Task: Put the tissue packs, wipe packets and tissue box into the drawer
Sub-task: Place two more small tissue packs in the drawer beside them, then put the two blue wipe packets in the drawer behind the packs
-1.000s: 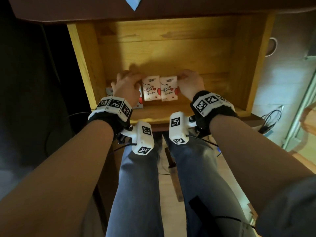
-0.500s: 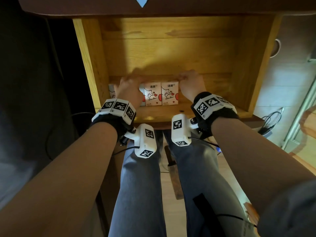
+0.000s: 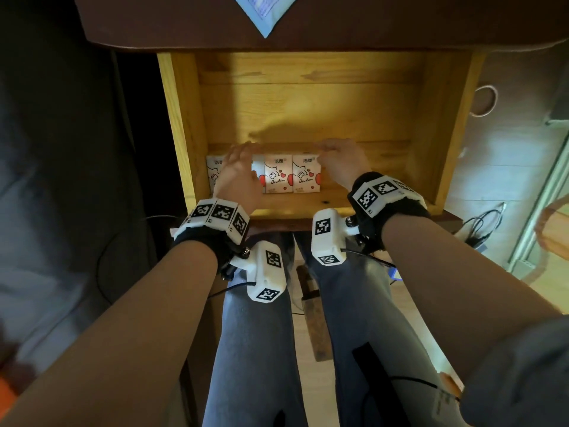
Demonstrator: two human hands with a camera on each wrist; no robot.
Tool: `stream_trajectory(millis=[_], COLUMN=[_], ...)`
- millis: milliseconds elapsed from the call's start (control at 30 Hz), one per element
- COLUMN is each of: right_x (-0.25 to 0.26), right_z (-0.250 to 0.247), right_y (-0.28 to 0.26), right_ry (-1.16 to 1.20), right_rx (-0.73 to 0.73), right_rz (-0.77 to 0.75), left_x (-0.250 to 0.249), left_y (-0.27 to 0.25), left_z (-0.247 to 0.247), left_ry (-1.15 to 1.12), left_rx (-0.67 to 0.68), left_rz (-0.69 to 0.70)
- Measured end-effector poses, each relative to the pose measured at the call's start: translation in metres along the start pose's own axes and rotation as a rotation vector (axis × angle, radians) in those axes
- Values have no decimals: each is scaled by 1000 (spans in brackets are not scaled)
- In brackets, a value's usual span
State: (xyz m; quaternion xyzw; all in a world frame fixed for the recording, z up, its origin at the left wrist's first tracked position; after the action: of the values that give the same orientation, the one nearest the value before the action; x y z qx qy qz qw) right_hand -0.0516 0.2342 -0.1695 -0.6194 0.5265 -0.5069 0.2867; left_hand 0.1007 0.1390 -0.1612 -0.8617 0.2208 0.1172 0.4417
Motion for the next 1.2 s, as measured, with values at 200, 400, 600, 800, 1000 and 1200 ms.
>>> stream_trajectory(millis=[200,400,600,800,1000,1200], right_x=[38,89,124,129,130,131], right_z=[-35,-74,-104,-115,-116,-116], right_y=[-21,-35,-27,-15,-10,-10], right_ry=[42,88,192,279,294,318], right_rx=[18,3,-110,-42,42,85], right_rz=[-164,-340,-429,-403,-416,-388], left_x=[-40,-93,-119,-119,-121,-125], left_y=[-4,5,19,41,48,48], left_z=[-54,-104,-125,-116,-114,-115], left_ry=[-191,-268,-208,-90,-107,-143], left_rx=[-194,-384,-619,-547,-595,-592], left_rz=[67,160,170,196,164,148])
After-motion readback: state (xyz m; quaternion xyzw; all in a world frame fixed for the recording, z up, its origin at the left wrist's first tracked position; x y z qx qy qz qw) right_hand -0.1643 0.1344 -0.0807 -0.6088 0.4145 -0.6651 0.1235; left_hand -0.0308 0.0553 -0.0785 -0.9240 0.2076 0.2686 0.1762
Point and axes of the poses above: each hand's wrist, its own y-axis towards the middle knuckle, its own z-axis out of the palm, x = y × z, the point moved 2 cm from there along y, towards the middle knuckle, and after that the axes turned 3 degrees about z, right-handed, at the moved point
